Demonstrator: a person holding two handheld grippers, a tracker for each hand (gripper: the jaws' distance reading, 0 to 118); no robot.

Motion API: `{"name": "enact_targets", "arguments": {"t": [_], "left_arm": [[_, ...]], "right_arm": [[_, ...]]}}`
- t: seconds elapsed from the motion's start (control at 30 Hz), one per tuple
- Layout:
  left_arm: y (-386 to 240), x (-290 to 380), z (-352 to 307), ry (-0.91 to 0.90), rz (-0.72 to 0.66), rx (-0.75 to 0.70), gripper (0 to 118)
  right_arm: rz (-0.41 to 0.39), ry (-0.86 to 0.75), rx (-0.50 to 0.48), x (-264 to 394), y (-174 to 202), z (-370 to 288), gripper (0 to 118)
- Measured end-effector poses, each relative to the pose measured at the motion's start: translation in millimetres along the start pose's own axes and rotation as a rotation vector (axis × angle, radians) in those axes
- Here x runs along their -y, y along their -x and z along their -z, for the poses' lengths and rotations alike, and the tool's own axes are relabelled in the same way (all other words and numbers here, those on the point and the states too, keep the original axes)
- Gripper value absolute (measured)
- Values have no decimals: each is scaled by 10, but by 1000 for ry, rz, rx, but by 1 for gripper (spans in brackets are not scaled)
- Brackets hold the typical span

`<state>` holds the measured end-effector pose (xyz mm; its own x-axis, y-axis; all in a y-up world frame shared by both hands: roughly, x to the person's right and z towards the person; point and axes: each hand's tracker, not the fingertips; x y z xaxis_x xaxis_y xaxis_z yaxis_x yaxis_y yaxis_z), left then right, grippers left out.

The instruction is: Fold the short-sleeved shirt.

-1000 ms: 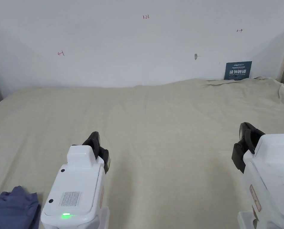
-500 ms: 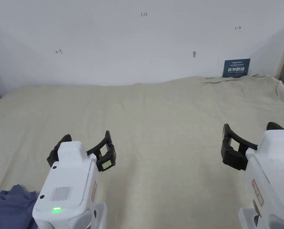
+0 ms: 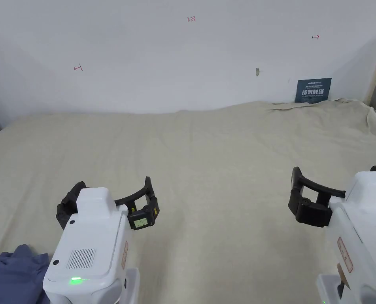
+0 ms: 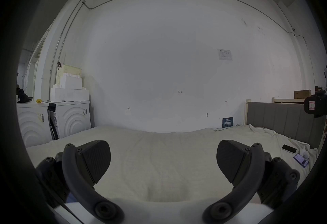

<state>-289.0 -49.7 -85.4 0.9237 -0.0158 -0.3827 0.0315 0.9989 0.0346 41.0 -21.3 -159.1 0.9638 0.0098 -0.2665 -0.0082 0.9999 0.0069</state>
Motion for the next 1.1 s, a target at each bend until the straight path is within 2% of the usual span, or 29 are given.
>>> {"name": "enact_targets", "arguments": {"t": [1.1], "left_arm": [[11,0,1,1,2,4,118]], "right_arm": [[7,-9,1,-9,-2,-44,114]]}}
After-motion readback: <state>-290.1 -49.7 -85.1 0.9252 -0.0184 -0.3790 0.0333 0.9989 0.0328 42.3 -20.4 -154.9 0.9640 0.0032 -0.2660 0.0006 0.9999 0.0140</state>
